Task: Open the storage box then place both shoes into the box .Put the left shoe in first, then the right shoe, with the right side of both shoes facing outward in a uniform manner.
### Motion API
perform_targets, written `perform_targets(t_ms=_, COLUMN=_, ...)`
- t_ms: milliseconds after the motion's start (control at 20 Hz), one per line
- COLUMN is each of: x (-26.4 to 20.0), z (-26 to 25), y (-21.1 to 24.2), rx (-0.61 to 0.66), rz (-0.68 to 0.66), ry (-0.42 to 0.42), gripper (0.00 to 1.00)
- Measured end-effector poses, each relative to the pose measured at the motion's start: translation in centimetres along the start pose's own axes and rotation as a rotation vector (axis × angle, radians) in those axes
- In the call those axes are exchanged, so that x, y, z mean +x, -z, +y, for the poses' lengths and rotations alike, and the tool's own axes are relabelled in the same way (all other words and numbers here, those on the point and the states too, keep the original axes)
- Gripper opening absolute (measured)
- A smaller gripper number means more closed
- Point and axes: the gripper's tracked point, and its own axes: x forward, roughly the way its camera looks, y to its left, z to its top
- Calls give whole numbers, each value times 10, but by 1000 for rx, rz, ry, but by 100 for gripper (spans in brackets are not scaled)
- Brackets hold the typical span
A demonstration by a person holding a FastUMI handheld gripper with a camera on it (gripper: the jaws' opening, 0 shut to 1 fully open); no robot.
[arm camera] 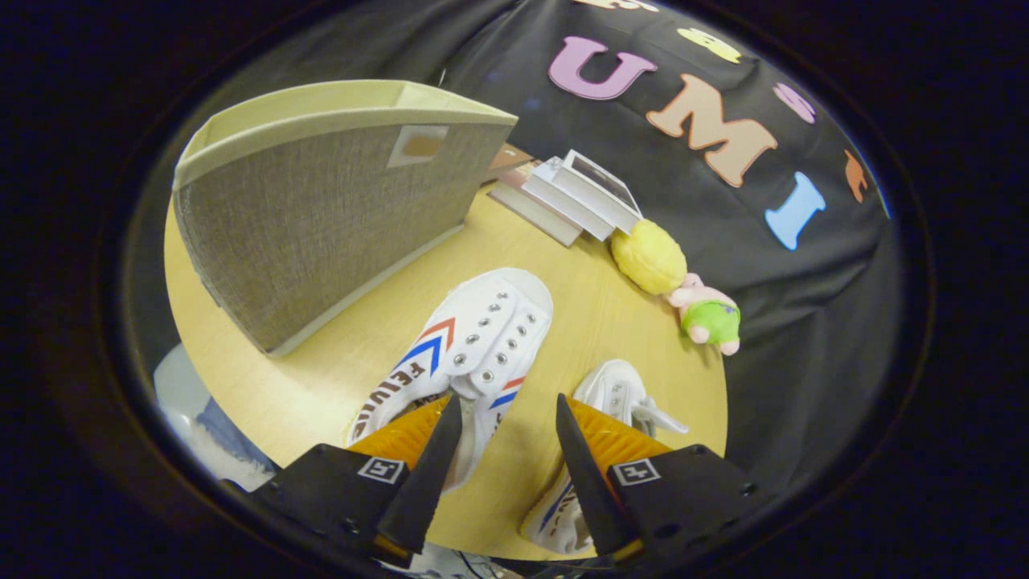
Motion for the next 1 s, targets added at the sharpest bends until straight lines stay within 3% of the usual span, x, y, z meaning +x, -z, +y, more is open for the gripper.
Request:
perform_targets(t_ms=150, x=6, z=7, y=-3, rx=-125, rz=68, ry=-22, gripper=72)
perform_targets(t_ms=300, x=14, z=14, y=-2, rx=-153, rz=118, ry=-43, gripper=69)
perform_targets(t_ms=550, x=6, z=3, y=-11, rx=-151, rz=44, ry=60, gripper=65)
perform_targets(t_ms=800, x=7, z=1, y=-14, rx=-150, rz=31, ry=88, gripper=60)
perform_targets(t_ms=850, x=9, z=4, y=-14, rx=-148, rz=29, ry=80, gripper=59)
perform_targets(t_ms=1000, x=14, z=24, y=2, rx=-81, rz=99, ry=-66, gripper=49)
